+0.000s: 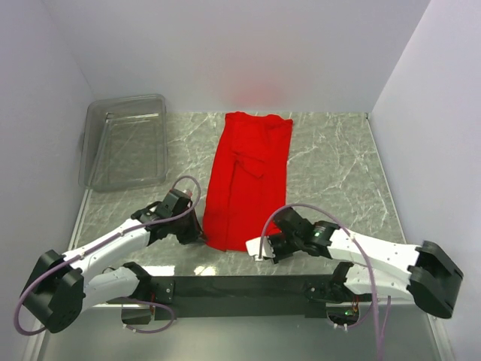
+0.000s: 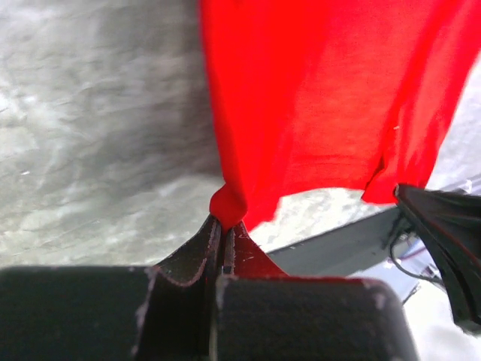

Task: Fold and stack the t-shirts
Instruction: Fold the T-shirt at the center of the board.

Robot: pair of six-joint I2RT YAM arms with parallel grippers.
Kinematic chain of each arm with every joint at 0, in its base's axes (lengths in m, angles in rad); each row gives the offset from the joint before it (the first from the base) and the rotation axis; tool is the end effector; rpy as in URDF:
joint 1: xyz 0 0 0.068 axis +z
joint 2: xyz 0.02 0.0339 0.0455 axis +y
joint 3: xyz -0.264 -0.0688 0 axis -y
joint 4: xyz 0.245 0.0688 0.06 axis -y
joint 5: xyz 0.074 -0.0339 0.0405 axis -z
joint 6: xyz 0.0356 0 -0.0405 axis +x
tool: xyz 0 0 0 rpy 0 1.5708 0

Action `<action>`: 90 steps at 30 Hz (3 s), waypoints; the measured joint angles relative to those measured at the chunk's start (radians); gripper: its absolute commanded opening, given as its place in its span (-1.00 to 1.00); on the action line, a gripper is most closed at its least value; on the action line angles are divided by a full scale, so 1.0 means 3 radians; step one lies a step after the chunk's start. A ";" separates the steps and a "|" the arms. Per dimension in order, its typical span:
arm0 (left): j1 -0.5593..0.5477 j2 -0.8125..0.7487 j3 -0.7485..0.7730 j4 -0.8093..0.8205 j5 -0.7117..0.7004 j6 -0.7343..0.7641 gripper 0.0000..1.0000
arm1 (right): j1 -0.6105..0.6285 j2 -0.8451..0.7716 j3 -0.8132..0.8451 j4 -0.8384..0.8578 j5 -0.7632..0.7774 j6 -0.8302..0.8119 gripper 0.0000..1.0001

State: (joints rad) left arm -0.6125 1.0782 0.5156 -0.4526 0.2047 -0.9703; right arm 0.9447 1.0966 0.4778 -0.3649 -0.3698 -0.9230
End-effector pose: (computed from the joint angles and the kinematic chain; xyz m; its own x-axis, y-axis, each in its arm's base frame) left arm 0.1528 -0.1162 0.1737 -0.9296 -0.3341 -0.1555 -0.2059 0.8208 -0.5328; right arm 0.1028 0.1641 0.1659 0.4016 -0.7134 -0.5742 -0.9157 -0.3062 -0.2601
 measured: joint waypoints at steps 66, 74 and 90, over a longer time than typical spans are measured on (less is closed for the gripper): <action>0.0952 0.2988 0.3223 0.0014 0.0376 0.0638 -0.99 | -0.2177 0.2305 0.2560 -0.0278 -0.0698 0.0570 -1.00; 0.0952 0.3146 0.3372 -0.0020 0.0411 0.0640 -0.99 | -0.2177 0.2455 0.2598 -0.0253 -0.0533 0.0642 -1.00; 0.0999 0.3262 0.3796 -0.0085 0.0383 0.0771 0.31 | -0.2271 0.2494 0.2839 0.0027 -0.0141 0.1158 0.37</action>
State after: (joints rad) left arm -0.3126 2.0567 1.6543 -0.4782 0.3195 -0.7391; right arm 0.2634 1.8446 1.3296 -0.3569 -0.4122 -0.5755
